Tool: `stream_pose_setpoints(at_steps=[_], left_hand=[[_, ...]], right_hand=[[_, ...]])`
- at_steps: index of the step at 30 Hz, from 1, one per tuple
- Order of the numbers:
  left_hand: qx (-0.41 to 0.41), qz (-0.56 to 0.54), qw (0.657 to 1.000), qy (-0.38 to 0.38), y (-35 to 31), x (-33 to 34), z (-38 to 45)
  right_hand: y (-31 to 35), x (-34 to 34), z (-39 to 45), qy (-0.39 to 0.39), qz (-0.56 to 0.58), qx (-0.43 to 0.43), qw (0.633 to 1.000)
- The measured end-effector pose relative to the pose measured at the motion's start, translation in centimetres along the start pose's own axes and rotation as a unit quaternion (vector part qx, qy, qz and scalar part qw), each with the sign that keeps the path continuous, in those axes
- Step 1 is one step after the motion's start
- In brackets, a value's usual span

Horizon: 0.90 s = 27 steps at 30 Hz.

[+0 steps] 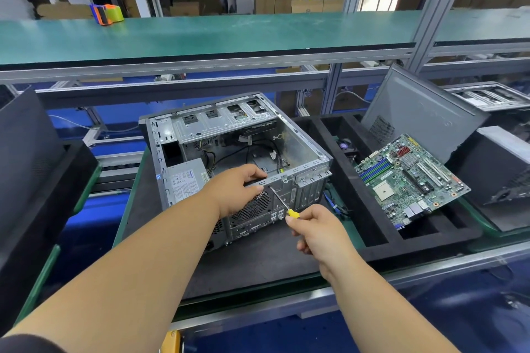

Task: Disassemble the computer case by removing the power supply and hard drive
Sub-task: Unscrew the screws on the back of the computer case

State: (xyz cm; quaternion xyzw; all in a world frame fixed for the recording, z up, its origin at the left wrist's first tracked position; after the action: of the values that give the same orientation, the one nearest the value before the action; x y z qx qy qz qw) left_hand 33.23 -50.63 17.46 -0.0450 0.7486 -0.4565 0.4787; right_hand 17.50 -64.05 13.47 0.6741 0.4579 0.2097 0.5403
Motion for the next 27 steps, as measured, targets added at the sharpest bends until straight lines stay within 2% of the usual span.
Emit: stream_pose_setpoints(at_steps=[4, 9, 11, 17, 20, 27], left_hand=[[-0.001, -0.006, 1.0, 0.0, 0.1, 0.1, 0.1], [-0.002, -0.003, 1.0, 0.0, 0.2, 0.1, 0.0], [-0.002, 0.0, 1.0, 0.0, 0.1, 0.0, 0.0], [-0.006, 0.016, 1.0, -0.006, -0.2, 0.0, -0.2], [-0.003, 0.018, 1.0, -0.005, -0.3, 0.0, -0.3], [-0.003, 0.019, 1.0, -0.002, -0.3, -0.1, -0.3]], right_hand=[[0.5, 0.4, 0.1, 0.001, -0.004, 0.008, 1.0], [1.4, 0.8, -0.4, 0.052, 0.028, 0.123, 0.991], [1.6, 1.0, -0.4, 0.056, 0.022, 0.138, 0.989], [0.6, 0.5, -0.3, 0.012, -0.014, 0.03, 0.999], [0.4, 0.5, -0.1, -0.01, -0.03, 0.018, 0.999], [0.4, 0.9, -0.5, 0.051, 0.055, 0.142, 0.987]])
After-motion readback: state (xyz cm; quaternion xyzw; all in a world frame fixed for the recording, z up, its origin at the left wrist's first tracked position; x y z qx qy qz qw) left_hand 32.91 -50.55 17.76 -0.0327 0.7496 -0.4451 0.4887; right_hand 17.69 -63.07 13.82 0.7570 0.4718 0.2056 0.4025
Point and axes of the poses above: each hand's wrist, its own z-axis towards the middle knuckle, its own x-axis out of the palm, y = z × x, the point moved 3 cm from there along z, towards the middle knuckle, and after that the axes turned 6 degrees about -z, right-handed, at the moved point
